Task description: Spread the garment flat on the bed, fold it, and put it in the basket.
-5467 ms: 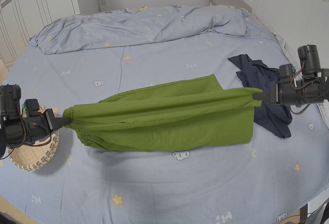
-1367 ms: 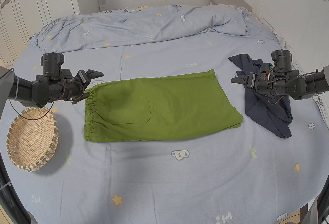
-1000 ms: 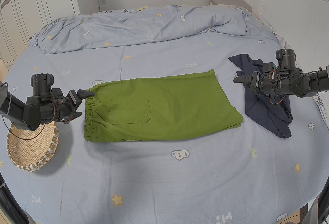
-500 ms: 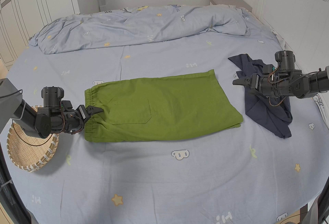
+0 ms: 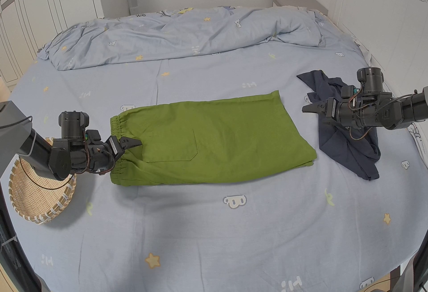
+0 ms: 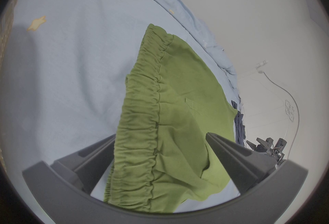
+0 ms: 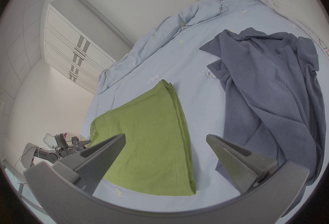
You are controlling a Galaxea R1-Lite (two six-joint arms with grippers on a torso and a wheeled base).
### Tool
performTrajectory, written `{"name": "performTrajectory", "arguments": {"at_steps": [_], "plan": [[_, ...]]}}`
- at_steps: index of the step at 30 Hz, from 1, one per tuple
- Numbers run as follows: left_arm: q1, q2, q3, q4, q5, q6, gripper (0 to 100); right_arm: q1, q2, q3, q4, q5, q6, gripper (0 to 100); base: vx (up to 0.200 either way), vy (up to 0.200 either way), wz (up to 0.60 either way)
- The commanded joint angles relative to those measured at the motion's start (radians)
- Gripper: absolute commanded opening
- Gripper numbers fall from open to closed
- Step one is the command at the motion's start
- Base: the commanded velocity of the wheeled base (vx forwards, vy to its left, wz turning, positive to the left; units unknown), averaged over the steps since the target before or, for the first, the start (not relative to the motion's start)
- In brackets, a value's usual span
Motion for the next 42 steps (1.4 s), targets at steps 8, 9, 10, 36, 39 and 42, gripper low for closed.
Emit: {"name": "performTrajectory", "arguments": {"at_steps": [8,9,10,36,39,42], "plan": [[0.035,0.061,-0.058,-0.002,-0.082,-0.06,100,0.001,0.001,0.009,0.0,0.0,0.0,100,0.0,0.0,0.0],[0.035,0.061,-0.058,-0.002,-0.082,-0.06,100,0.001,0.001,0.009,0.0,0.0,0.0,100,0.0,0.0,0.0],[0.044,0.07,-0.06,-0.002,-0.077,-0.052,100,0.001,0.001,0.011,0.0,0.0,-0.002,100,0.0,0.0,0.0],[0.047,0.101,-0.083,-0.002,-0.086,-0.057,0,0.001,-0.004,0.026,-0.002,-0.002,-0.003,100,0.0,0.0,0.0],[0.051,0.093,-0.083,-0.002,-0.086,-0.06,0,0.001,-0.004,0.029,-0.002,-0.002,-0.005,100,0.0,0.0,0.0],[0.056,0.059,-0.072,-0.002,-0.083,-0.06,0,-0.001,-0.002,0.032,0.0,-0.003,-0.011,100,0.0,0.0,0.0]]}}
